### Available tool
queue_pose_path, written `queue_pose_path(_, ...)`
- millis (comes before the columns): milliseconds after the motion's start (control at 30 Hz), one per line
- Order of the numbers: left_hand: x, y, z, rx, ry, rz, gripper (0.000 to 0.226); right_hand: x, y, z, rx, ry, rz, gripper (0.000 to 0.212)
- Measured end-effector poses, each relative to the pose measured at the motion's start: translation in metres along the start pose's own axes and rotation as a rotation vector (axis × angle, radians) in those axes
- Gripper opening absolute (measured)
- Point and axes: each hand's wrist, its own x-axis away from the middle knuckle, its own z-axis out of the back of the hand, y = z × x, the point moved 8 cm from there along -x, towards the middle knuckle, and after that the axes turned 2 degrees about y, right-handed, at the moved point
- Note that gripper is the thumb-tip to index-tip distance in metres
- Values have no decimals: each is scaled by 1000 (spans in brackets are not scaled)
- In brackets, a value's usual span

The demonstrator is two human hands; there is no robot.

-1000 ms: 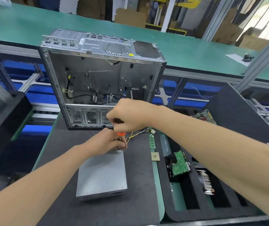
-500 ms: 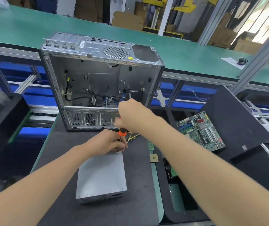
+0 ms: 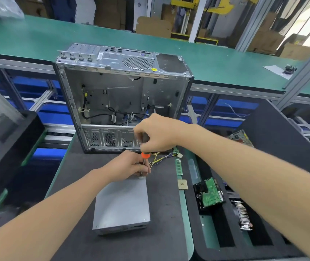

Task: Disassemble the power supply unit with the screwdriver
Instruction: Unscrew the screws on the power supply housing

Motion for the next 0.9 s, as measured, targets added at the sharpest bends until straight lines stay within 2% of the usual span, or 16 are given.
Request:
queue_pose_path(100, -1, -5, 1, 50, 34, -1, 17, -4, 18, 7, -42, 168, -430, 46)
queue_pose_path(167, -2, -6, 1, 25, 47, 2, 23, -5, 15, 1, -22, 190, -597, 45)
queue_pose_path(233, -2, -6, 1, -17, 51, -9, 39, -8, 8, -10, -22, 201, -628, 32)
queue_pose_path(300, -2, -6, 1, -44, 44, -28, 47, -9, 5, -14, -10, 261, -612, 12)
queue_pose_path(400, -1, -5, 3, -71, 30, -43, 34, -8, 5, -12, 52, 256, -502, 31)
queue_pose_path(467, -1, -4, 3, -41, 16, -28, 21, -10, 0, -9, 61, 160, -318, 24)
queue_pose_path(567, -1, 0, 3, -71, -4, -38, 17, -10, -17, -8, 155, -35, 81, 10)
queue_pose_path(667, -1, 2, 3, -82, -15, -47, 18, -6, -28, -10, 268, -95, 332, 13)
queue_pose_path(733, 1, 1, 2, -66, -10, -43, 18, -6, -33, -10, 263, -54, 367, 13)
queue_pose_path(800, 2, -1, 2, -52, -4, -29, 16, -2, -34, -8, 233, 0, 327, 11)
queue_pose_path(900, 2, 0, 2, -66, 17, -46, 18, 0, -26, 1, 146, 97, 88, 22)
